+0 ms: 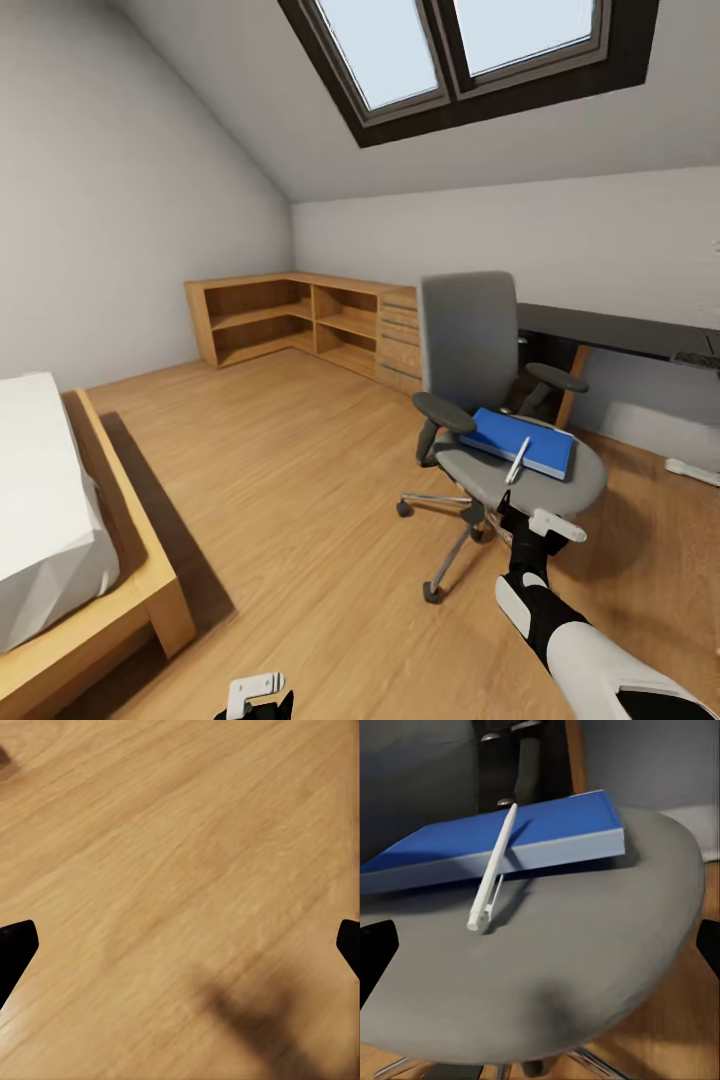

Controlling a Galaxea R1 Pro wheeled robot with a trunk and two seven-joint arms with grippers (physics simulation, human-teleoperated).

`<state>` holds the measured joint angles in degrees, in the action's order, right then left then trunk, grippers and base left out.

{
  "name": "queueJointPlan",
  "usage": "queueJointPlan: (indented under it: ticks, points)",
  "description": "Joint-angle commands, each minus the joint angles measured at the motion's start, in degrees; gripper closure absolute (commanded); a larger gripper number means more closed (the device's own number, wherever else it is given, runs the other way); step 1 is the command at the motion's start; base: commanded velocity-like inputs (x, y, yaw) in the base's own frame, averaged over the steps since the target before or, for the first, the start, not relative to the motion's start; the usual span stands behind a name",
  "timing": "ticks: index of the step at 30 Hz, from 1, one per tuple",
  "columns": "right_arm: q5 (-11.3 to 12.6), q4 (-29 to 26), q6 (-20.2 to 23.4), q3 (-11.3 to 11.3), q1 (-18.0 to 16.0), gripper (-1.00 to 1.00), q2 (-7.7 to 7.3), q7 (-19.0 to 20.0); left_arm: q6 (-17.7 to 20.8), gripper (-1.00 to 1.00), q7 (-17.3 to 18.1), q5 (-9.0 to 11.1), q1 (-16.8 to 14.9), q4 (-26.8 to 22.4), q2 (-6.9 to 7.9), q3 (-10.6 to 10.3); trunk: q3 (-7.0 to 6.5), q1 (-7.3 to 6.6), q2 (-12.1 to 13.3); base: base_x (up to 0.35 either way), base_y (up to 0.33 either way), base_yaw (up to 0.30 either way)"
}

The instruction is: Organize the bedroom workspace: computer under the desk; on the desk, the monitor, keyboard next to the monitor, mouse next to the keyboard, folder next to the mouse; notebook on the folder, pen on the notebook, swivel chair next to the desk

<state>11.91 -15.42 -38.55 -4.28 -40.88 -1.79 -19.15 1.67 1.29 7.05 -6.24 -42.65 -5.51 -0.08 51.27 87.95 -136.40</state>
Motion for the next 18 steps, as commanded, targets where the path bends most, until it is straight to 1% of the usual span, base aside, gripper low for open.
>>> queueJointPlan:
  ticks: [1, 3, 9, 18]
  points:
    - [0.14, 0.05, -0.21, -0.11, -0.05, -1.0, 0.04, 0.08, 0.18, -1.0, 0.15, 0.6, 0.0, -0.06, 0.02, 0.01, 0.05, -0.01, -0.02, 0.0, 0.0, -0.178]
    - [0.15, 0.08, -0.21, -0.08, -0.06, -1.0, 0.08, 0.08, 0.17, -1.0, 0.17, 0.6, 0.0, -0.06, 0.03, 0.0, 0.03, -0.01, -0.02, 0.0, 0.0, -0.156]
    - [-0.08, 0.12, -0.21, -0.11, -0.03, -1.0, 1.31, 0.08, 0.19, -1.0, 0.15, 0.63, 0.0, -0.06, 0.06, -0.01, 0.02, -0.01, -0.02, 0.0, 0.0, -0.045]
    - [-0.05, 0.07, -0.21, -0.11, -0.06, -1.0, 1.58, 0.08, 0.18, -1.0, 0.15, 0.61, 0.0, -0.06, 0.06, -0.01, 0.02, -0.01, -0.02, 0.0, 0.0, -0.004]
